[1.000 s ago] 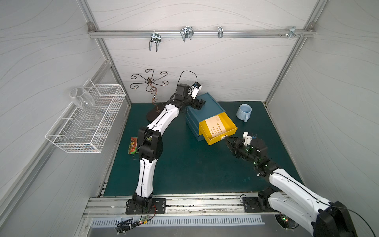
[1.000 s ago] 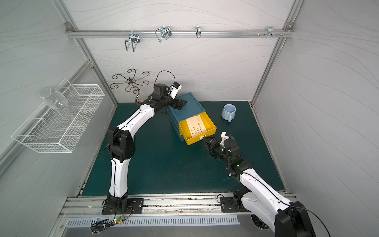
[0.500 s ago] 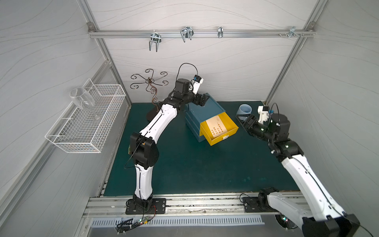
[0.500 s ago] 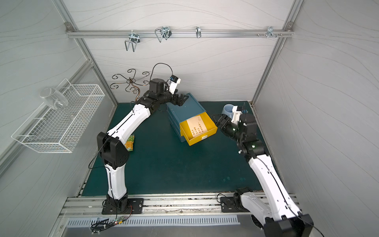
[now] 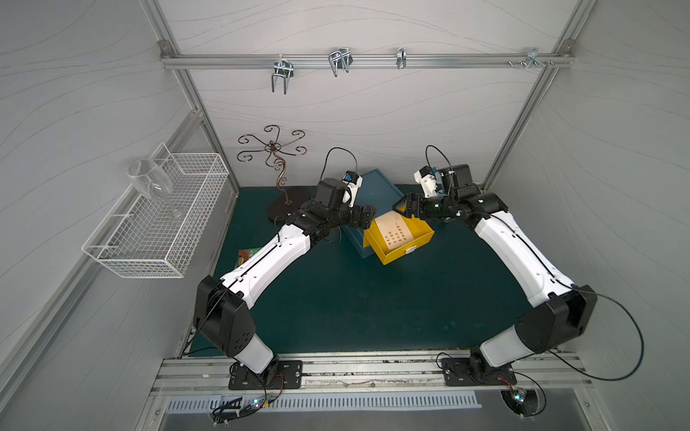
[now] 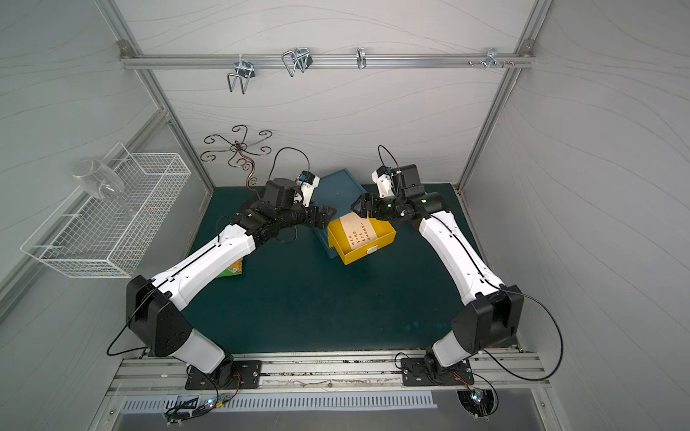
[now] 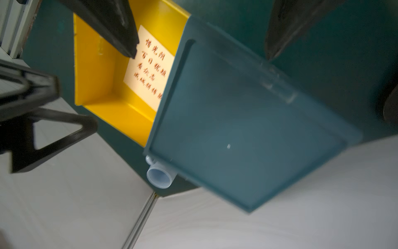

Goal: Take the postcards out of the drawer
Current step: Pick up the postcard from the drawer.

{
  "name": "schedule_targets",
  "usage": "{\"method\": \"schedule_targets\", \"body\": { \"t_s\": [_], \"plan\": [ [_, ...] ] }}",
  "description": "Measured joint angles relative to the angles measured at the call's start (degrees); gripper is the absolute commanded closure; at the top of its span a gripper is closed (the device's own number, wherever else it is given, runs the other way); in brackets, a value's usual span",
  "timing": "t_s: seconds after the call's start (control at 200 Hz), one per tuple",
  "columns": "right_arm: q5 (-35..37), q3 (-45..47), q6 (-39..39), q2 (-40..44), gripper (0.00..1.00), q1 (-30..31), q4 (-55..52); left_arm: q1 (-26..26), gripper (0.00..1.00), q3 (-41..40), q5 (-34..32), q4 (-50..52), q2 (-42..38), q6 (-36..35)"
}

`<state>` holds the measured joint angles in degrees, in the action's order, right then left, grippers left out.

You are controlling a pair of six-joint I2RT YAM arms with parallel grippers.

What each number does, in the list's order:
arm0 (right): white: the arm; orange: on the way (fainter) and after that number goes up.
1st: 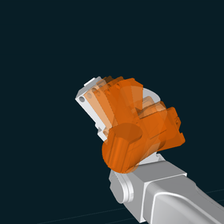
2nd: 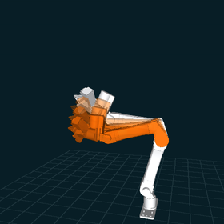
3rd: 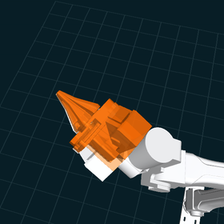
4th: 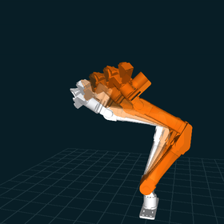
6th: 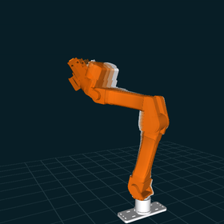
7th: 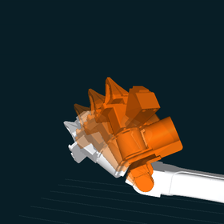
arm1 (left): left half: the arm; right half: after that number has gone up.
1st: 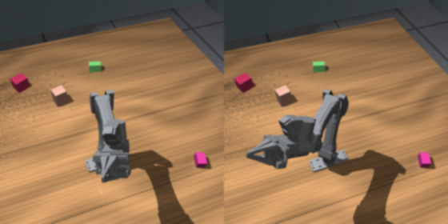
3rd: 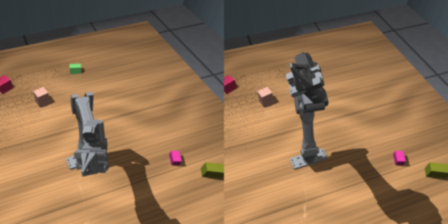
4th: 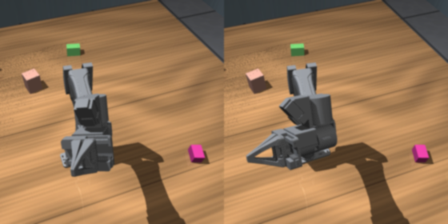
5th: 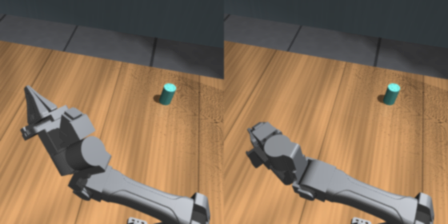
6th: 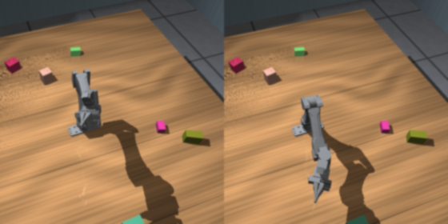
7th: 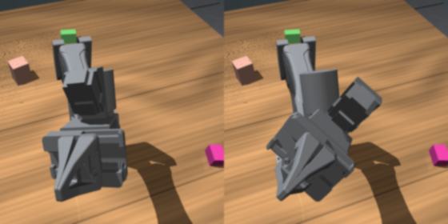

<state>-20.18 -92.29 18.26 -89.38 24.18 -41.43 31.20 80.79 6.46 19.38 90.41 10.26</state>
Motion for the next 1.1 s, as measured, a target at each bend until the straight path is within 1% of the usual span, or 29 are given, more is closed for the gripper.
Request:
{"method": "schedule_targets", "body": {
  "t_s": [0.165,0.265,0.445,0.66,0.745,0.915,1.101],
  "plan": [
    [5.25,-1.92,-4.46,-4.55,0.14,2.64,-4.74,0.66,0.06,-4.13,-1.57,2.23,-0.04,4.92],
    [8.28,-2.27,-6.16,-6.47,0.12,3.58,-6.78,1.53,0.06,-4.44,-1.88,2.64,-0.07,6.91],
    [12.46,-3.39,-8.22,-8.57,0.08,4.26,-9.09,2.60,0.07,-4.44,-2.27,3.28,-0.07,8.37],
    [14.45,-5.25,-10.03,-11.04,0.02,4.26,-10.16,4.70,0.09,-4.42,-3.34,4.37,-0.07,9.07],
    [15.10,-5.35,-10.73,-11.93,0.01,4.26,-10.45,5.57,0.11,-4.42,-3.54,4.59,-0.07,9.33],
    [15.26,-5.88,-11.74,-13.60,0.01,4.26,-10.75,6.38,0.17,-4.42,-4.28,4.79,-0.07,9.99],
    [14.75,-6.21,-12.28,-14.86,0.01,4.33,-10.73,6.47,0.19,-4.37,-4.04,4.79,-0.02,10.16]
  ]
}}
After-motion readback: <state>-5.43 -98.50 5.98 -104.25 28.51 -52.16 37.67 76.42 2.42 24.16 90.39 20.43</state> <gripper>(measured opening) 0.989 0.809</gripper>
